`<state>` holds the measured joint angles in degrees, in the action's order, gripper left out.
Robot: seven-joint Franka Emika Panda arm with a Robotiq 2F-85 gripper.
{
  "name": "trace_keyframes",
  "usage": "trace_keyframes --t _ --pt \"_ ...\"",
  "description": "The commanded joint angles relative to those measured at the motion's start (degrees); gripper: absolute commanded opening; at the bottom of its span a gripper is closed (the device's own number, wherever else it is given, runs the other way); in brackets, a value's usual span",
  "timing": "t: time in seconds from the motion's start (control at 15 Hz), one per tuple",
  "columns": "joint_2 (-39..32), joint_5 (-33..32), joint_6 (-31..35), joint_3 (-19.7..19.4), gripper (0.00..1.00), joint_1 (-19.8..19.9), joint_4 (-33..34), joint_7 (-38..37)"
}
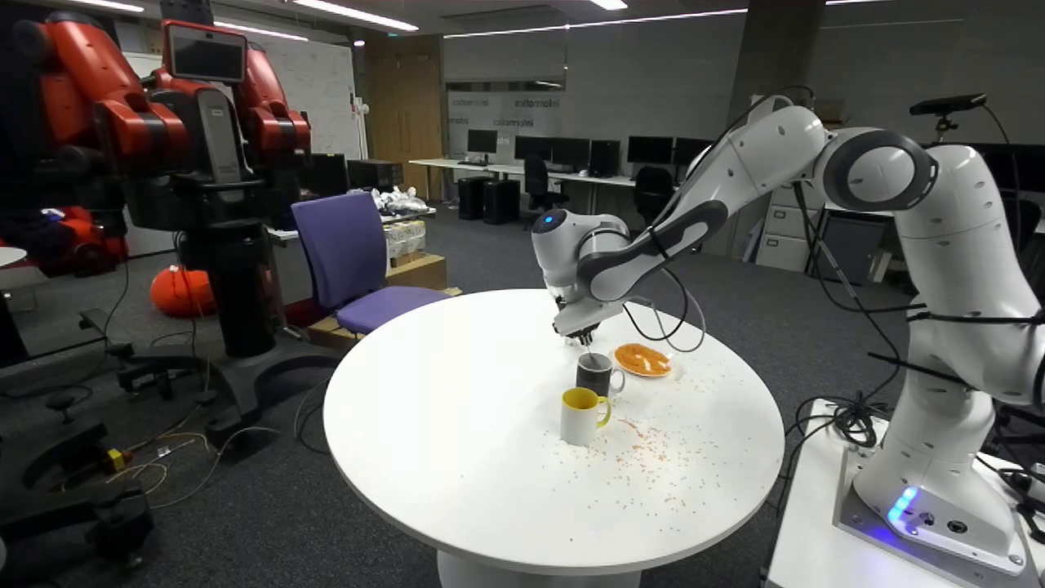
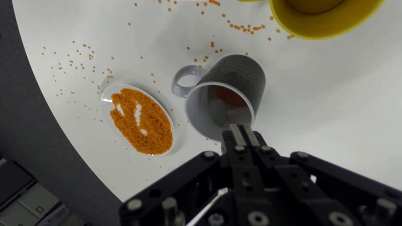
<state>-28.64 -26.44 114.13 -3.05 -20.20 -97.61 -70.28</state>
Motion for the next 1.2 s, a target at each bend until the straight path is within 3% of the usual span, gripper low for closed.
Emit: trace_keyframes --t 0.0,0.33,0.67,0.87,1.13 --pt "6.34 -3.12 -0.66 0.93 0.01 -0.11 -3.65 -0.54" --pt "11.56 -4.04 3.16 2.05 0.01 1.70 -7.76 0.78" --pt "17.45 -4.03 7.83 3.42 0.01 4.85 -17.12 14.80" --pt "20.08 -4.74 7.12 3.72 0.01 6.34 -23.66 22.99" --pt "21.97 -12.16 4.62 3.34 0.01 7.35 -30.95 28.38"
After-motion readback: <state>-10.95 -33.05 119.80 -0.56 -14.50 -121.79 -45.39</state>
